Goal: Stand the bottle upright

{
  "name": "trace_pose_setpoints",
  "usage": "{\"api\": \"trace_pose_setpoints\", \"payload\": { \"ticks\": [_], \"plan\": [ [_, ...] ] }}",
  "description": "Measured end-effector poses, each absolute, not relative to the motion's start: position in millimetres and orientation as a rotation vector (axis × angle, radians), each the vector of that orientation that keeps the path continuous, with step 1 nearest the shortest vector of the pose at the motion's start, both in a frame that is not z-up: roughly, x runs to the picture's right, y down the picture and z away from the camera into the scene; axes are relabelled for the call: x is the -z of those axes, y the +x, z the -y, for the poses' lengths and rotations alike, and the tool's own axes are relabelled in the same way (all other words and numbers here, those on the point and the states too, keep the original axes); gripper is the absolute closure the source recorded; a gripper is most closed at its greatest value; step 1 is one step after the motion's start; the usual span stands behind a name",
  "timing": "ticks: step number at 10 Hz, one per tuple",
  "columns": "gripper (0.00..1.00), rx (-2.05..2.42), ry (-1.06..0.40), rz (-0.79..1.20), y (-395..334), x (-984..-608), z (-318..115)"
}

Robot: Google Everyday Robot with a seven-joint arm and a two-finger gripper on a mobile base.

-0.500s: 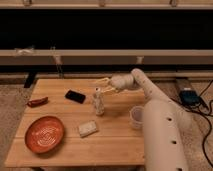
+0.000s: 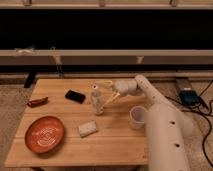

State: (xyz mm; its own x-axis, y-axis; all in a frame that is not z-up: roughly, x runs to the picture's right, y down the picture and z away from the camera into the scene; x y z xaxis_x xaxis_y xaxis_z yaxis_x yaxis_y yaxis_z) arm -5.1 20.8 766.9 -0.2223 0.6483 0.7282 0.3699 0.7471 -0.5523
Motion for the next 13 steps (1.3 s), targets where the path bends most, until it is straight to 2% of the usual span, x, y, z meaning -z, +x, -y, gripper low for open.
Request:
{"api": "trace_pose_setpoints", "payload": {
  "ticks": [13],
  "plan": [
    [0.20, -0.273, -0.775, 1.822, -0.4, -763.6, -20.8]
  ]
}}
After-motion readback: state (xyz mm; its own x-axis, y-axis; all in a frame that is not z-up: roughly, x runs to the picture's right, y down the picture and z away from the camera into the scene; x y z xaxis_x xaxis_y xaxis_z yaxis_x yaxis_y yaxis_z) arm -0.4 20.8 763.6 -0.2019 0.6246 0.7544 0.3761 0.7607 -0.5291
